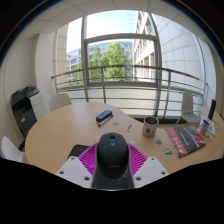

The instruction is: Arrange mouse

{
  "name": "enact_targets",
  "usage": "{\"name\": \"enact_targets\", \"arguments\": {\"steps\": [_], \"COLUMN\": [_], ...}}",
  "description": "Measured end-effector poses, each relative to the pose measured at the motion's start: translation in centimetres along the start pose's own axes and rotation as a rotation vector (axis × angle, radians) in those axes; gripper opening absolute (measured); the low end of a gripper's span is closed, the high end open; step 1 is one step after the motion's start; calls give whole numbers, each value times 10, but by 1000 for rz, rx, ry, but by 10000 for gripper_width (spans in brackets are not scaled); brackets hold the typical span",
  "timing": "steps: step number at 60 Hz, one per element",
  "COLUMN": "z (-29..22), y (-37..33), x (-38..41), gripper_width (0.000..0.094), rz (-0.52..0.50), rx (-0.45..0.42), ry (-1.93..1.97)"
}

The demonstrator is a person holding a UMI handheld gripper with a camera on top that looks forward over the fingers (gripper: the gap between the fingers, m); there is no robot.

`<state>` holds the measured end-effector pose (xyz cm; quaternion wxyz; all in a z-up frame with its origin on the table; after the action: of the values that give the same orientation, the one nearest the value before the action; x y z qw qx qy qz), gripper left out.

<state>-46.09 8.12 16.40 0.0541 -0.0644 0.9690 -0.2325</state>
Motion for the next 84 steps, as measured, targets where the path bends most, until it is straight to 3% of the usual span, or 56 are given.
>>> {"name": "enact_targets", "arguments": {"steps": [7,18,22,26,29,33,52,66,84], "z": [55,97,92,84,71,56,-2,1,21], "y": [46,74,71,64,50,29,-135,-242,-299], "x": [32,56,55,55,54,54,74,98,118], "gripper_width": [397,509,605,853,816,857,844,845,846], "rz": [-9,-22,-19,1,11,33,138,204,202], "rx": [148,231,237,230,217,192,79,43,43], "ry": [22,-4,-11,-33,-35,-37,-24,-57,-50]}}
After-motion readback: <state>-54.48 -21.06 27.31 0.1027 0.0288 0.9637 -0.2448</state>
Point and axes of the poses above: the point between the fingertips, and its own axes, seen from behind it with the camera up: x to the left, z down, y forward, the way the camera looks, the point moved 8 cm from there along -y, backward, against the way the camera looks, and after that the axes turned 8 degrees about -y, right-handed, at the moved point
